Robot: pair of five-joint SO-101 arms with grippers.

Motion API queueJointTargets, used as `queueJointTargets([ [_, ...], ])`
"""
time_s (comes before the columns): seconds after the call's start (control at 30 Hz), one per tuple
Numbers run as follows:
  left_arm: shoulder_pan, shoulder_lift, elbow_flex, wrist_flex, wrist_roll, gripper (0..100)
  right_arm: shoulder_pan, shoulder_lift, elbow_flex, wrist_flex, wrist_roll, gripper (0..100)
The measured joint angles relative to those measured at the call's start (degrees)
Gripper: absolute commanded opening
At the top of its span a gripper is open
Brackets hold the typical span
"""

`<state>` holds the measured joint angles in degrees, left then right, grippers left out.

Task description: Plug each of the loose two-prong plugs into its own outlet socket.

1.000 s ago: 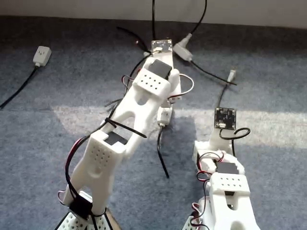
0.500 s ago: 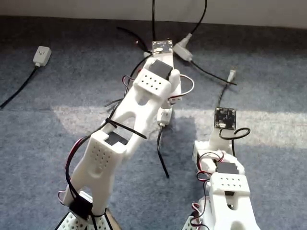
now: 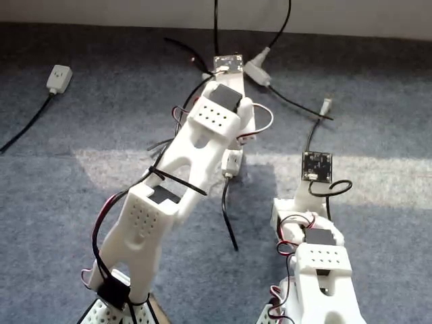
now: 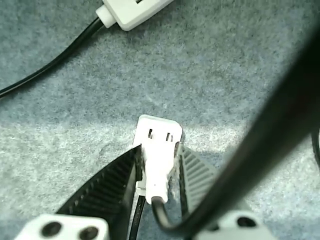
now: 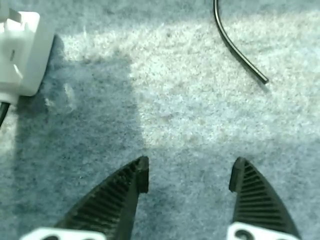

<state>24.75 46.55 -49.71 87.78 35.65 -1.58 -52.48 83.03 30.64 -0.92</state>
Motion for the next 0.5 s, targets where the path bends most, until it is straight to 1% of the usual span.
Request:
queueJointTargets([
  [0.27, 0.0, 0.0, 0.0, 0.0, 0.0, 1, 0.0, 0.0, 0.0, 0.0, 0.0, 26.5],
  [0.5, -1.32, 0.09, 0.0, -0.18, 0.09, 1, 0.0, 0.0, 0.0, 0.0, 0.0, 26.5],
])
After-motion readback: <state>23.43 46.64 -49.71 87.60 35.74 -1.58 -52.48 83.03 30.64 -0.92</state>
